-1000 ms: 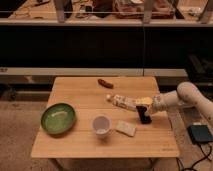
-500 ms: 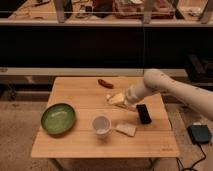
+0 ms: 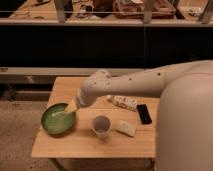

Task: Drag the ceramic bowl in a circle

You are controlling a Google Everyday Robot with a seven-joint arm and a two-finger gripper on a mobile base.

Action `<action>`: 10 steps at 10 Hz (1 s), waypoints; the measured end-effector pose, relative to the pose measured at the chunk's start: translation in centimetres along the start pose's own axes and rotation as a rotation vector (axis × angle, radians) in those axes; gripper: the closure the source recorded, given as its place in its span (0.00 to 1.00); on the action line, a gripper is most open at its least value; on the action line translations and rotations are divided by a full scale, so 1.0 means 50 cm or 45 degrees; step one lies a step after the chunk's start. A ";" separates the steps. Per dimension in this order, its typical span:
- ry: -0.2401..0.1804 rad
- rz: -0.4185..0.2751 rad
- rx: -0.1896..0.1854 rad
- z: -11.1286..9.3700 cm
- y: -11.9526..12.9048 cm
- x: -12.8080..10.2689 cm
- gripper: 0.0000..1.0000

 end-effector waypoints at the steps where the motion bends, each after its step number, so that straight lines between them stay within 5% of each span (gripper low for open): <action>1: 0.013 -0.030 0.002 0.013 -0.045 0.014 0.20; 4: 0.029 -0.065 0.012 0.026 -0.100 0.028 0.20; 7: -0.007 -0.039 0.027 0.050 -0.077 0.013 0.20; 10: -0.094 0.009 0.128 0.138 -0.013 0.006 0.20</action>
